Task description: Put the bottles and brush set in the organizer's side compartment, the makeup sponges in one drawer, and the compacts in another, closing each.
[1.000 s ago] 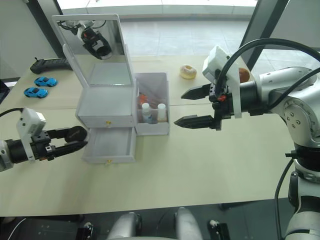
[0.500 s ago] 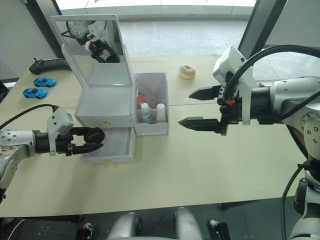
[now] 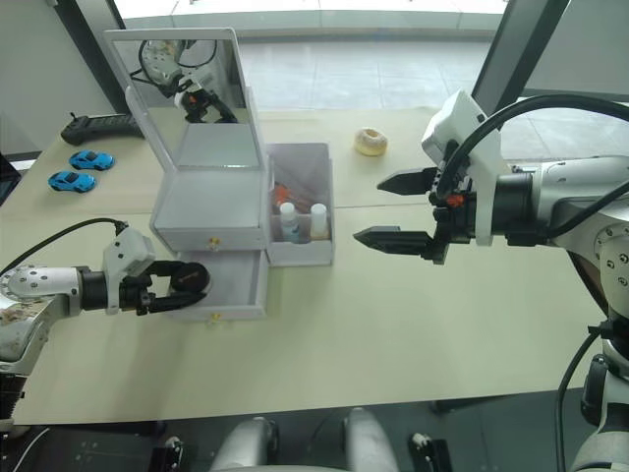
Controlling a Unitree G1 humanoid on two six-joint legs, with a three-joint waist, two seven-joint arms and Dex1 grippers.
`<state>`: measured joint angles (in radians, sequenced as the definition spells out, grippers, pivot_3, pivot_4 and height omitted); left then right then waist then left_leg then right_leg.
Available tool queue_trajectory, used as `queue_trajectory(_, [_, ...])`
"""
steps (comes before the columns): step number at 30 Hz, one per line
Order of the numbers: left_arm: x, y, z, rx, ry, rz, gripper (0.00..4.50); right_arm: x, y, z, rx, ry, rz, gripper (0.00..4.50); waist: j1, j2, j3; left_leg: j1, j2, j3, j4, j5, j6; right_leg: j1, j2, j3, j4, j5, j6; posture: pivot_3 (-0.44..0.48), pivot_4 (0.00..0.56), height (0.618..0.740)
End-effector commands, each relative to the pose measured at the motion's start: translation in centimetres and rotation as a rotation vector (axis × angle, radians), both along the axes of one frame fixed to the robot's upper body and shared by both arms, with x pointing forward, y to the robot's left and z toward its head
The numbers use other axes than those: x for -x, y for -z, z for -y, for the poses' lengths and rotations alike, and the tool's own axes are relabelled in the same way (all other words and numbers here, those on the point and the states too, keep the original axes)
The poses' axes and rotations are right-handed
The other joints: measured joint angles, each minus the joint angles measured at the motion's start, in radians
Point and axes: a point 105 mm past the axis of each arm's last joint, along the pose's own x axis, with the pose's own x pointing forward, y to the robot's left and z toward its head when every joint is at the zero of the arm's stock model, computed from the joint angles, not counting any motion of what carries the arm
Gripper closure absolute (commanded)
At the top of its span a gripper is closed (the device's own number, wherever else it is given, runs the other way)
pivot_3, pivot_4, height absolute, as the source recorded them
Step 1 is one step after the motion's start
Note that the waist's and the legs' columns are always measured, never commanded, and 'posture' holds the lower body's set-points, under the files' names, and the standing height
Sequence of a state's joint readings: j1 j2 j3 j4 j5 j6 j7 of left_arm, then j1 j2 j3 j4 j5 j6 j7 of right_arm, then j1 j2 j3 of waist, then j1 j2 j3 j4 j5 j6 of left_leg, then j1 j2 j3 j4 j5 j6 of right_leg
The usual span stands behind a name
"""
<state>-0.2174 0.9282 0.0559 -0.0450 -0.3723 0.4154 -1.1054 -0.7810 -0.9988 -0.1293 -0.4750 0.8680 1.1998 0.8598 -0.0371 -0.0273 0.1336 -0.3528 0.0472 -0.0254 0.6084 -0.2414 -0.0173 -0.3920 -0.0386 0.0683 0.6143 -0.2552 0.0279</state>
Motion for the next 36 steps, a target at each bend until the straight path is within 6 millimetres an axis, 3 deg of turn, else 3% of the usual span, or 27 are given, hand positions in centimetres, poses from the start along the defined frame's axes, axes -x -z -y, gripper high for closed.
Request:
queue_trajectory(1, [0.1, -0.6, -0.1, -0.001, -0.001, 0.029, 1.6, 0.2, -1.3, -0.2, -0.017, -0.009, 0.066, 0.0, 0.0, 0.0, 0.0, 0.0, 0.0, 0.0, 0.0, 0.0, 0.0, 0.0, 0.0, 0.0, 0.0, 0.0, 0.0, 0.0, 0.15, 0.74])
queue_trajectory(3, [0.1, -0.6, -0.3, 0.009, -0.009, 0.018, 1.6, 0.0, -1.3, -0.1, -0.017, -0.007, 0.069, 0.0, 0.0, 0.0, 0.0, 0.0, 0.0, 0.0, 0.0, 0.0, 0.0, 0.0, 0.0, 0.0, 0.0, 0.0, 0.0, 0.0, 0.15, 0.74])
queue_trajectory(4, [0.0, -0.8, -0.4, 0.016, -0.02, 0.018, 0.86, 0.0, -1.3, -0.1, -0.017, -0.006, 0.069, 0.0, 0.0, 0.0, 0.0, 0.0, 0.0, 0.0, 0.0, 0.0, 0.0, 0.0, 0.0, 0.0, 0.0, 0.0, 0.0, 0.0, 0.15, 0.74])
queue_trajectory(7, [-0.3, -1.5, -0.8, 0.024, -0.028, 0.035, 0.02, -0.1, -1.2, -0.1, -0.016, -0.005, 0.07, 0.0, 0.0, 0.0, 0.0, 0.0, 0.0, 0.0, 0.0, 0.0, 0.0, 0.0, 0.0, 0.0, 0.0, 0.0, 0.0, 0.0, 0.15, 0.74])
queue_trajectory(14, [-0.6, -4.1, -0.8, 0.095, -0.027, 0.072, 0.02, -0.3, -1.0, 0.1, -0.012, -0.004, 0.067, 0.0, 0.001, 0.0, 0.0, 0.0, 0.0, 0.0, 0.0, 0.0, 0.0, 0.0, 0.0, 0.0, 0.0, 0.0, 0.0, 0.0, 0.15, 0.74])
queue_trajectory(20, [0.8, -6.9, -1.4, 0.253, -0.014, 0.045, 0.02, -0.6, -0.5, 1.7, -0.022, 0.031, 0.096, 0.0, 0.0, 0.0, 0.0, 0.0, 0.0, 0.0, 0.0, 0.0, 0.0, 0.0, 0.0, 0.0, 0.0, 0.0, 0.0, 0.0, 0.15, 0.74])
queue_trajectory(21, [0.8, -7.2, -2.8, 0.246, -0.046, 0.069, 0.02, -0.8, 0.0, 2.6, -0.017, 0.059, 0.101, 0.0, 0.0, 0.0, 0.0, 0.0, 0.0, 0.0, 0.0, 0.0, 0.0, 0.0, 0.0, 0.0, 0.0, 0.0, 0.001, 0.0, 0.15, 0.74])
queue_trajectory(25, [-1.4, -7.7, -11.7, 0.106, -0.395, 0.252, 0.02, -0.2, 1.6, 6.0, -0.069, 0.102, 0.143, 0.0, 0.006, -0.001, 0.0, 0.001, 0.0, -0.001, 0.0, 0.0, 0.0, 0.002, 0.001, -0.001, 0.0, -0.001, 0.001, 0.0, 0.15, 0.74])
queue_trajectory(28, [-1.2, -7.5, -16.1, 0.073, -0.549, 0.28, 0.02, -0.6, 3.6, 9.4, -0.057, 0.223, 0.121, 0.0, 0.009, 0.0, 0.0, 0.001, 0.0, 0.0, 0.001, 0.0, 0.0, 0.002, 0.001, 0.0, 0.0, -0.001, 0.001, 0.0, 0.15, 0.74])
queue_trajectory(33, [0.5, -7.7, -21.8, 0.037, -0.783, 0.332, 0.02, 0.1, 7.4, 15.1, -0.08, 0.398, 0.088, 0.0, 0.018, -0.002, -0.002, 0.001, 0.0, 0.0, 0.001, 0.0, 0.0, 0.002, 0.001, 0.0, 0.0, -0.001, 0.001, 0.0, 0.15, 0.74])
queue_trajectory(36, [1.7, -7.9, -23.8, 0.052, -0.872, 0.344, 0.02, 0.6, 9.3, 17.2, -0.069, 0.46, 0.056, 0.0, 0.017, -0.002, -0.001, 0.001, 0.0, 0.001, 0.0, 0.0, 0.0, 0.002, 0.001, 0.0, 0.0, -0.001, 0.001, 0.0, 0.15, 0.74])
